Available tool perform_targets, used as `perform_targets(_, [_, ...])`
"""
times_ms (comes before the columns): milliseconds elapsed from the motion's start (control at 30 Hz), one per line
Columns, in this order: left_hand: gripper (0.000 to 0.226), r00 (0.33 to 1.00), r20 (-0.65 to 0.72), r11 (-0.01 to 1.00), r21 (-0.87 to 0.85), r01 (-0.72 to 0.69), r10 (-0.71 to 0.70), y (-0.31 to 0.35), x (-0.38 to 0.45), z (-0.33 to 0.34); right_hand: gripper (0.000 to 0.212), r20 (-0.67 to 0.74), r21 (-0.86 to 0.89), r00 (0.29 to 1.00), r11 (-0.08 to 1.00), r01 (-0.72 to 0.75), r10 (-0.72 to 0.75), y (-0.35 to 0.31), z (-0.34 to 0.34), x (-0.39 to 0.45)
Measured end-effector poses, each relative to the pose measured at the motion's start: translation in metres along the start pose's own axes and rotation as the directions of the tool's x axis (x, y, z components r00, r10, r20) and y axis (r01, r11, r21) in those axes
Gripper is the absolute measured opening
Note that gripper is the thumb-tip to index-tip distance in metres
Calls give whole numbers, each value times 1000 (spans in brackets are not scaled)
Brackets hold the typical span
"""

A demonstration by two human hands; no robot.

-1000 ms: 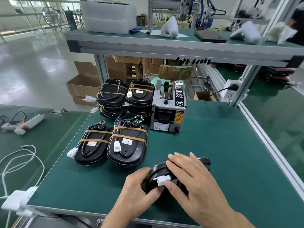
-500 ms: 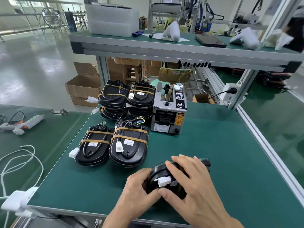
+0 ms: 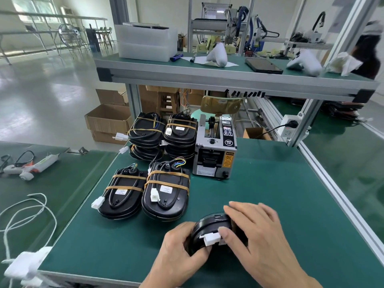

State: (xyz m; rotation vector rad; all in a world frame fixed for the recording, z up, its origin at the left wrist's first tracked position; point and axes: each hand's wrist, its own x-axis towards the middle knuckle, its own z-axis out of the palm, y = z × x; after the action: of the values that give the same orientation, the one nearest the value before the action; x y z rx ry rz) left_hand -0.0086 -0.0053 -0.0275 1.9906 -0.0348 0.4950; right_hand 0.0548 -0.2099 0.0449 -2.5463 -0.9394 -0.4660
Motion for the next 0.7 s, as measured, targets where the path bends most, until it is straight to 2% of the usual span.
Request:
perform_targets(67, [15, 1000, 2, 1000, 7, 2, -2, 0, 0, 0, 64, 74, -40, 991, 994, -106, 109, 8, -4, -1])
perform_targets(133, [19, 1000, 14, 1000, 4, 6, -6, -2, 0, -1, 68, 133, 15, 977, 985, -172, 169, 13, -5, -2])
perform_targets(233, [30, 999, 32, 1000, -11, -4, 4, -3, 2, -2, 62, 153, 93, 979, 984, -151, 136, 8, -3, -5])
perform_targets(333, [32, 999, 25, 999, 4, -39, 39, -2, 4, -2, 64, 192, 45, 973, 989, -142, 131, 4, -6, -5])
perform_targets(433, [28, 999, -1, 999, 4, -48, 48, 0, 4, -2, 74, 353, -90, 900, 967, -239, 255, 0, -16, 10])
perform_targets(467, [28, 999, -2, 999, 6, -50, 50, 0, 5, -1, 73, 355, -67, 892, 959, -274, 280, -2, -18, 19])
perform_targets(533, [29, 998, 0, 998, -1, -57, 57, 2, 5, -1, 58, 267, 109, 912, 931, -349, 311, -8, -21, 45])
perform_targets(600, [30, 999, -7, 999, 1, -50, 50, 3, 6, -1, 36, 200, 347, 910, 842, -413, 364, -9, -16, 79])
perform_targets(633, [31, 999, -8, 999, 4, -38, 38, 4, 6, -1, 26, 232, 455, 873, 746, -487, 429, -9, -10, 99])
perform_targets(700, [32, 1000, -1, 1000, 1, -18, 18, 4, 5, -2, 17, 353, 592, 736, 472, -654, 578, -6, 10, 138])
